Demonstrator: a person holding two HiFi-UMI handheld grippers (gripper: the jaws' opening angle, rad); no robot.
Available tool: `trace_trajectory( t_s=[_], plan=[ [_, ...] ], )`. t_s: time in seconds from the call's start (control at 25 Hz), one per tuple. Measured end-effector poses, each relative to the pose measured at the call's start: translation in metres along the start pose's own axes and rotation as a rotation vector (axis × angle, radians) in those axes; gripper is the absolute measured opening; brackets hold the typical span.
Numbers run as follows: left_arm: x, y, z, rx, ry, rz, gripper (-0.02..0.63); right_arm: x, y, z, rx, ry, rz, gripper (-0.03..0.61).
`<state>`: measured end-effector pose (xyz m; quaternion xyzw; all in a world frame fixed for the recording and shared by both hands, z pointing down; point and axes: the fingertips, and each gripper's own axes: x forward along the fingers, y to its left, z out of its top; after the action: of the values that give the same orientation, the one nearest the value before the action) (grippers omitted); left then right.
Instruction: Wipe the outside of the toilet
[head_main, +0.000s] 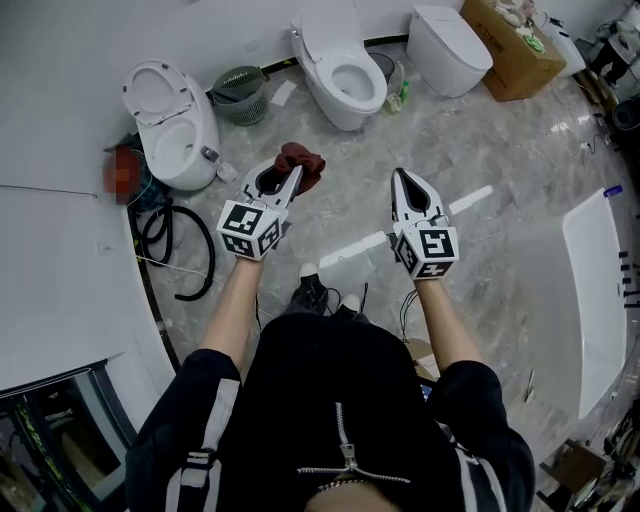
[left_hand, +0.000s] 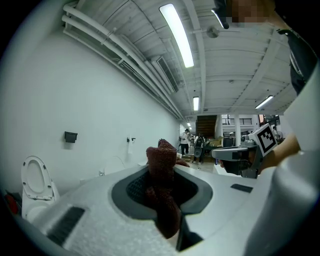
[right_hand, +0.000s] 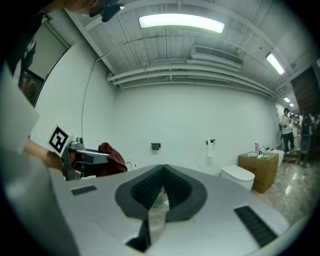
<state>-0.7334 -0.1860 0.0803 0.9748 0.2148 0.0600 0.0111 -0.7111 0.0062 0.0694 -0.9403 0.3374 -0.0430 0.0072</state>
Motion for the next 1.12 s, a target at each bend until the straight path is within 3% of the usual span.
trace_trajectory(
  t_s=[0.4,0.64,1.12],
  plan=[
    [0.046,0.067,0.002,0.033,0.005,-0.072,0.071,0.081,0.006,0.006,-0.024,0.005,-0.038,0.003],
    [0.058,0.092,-0.001,0.008,0.014,-0.095,0.071,0.103,0.009,0.0,-0.016,0.024,-0.063,0.003],
    [0.133,0.13,-0.001,0.001,0.025,-0.096,0.071,0.174,-0.043,-0.008,0.003,0.04,-0.061,0.003]
  ],
)
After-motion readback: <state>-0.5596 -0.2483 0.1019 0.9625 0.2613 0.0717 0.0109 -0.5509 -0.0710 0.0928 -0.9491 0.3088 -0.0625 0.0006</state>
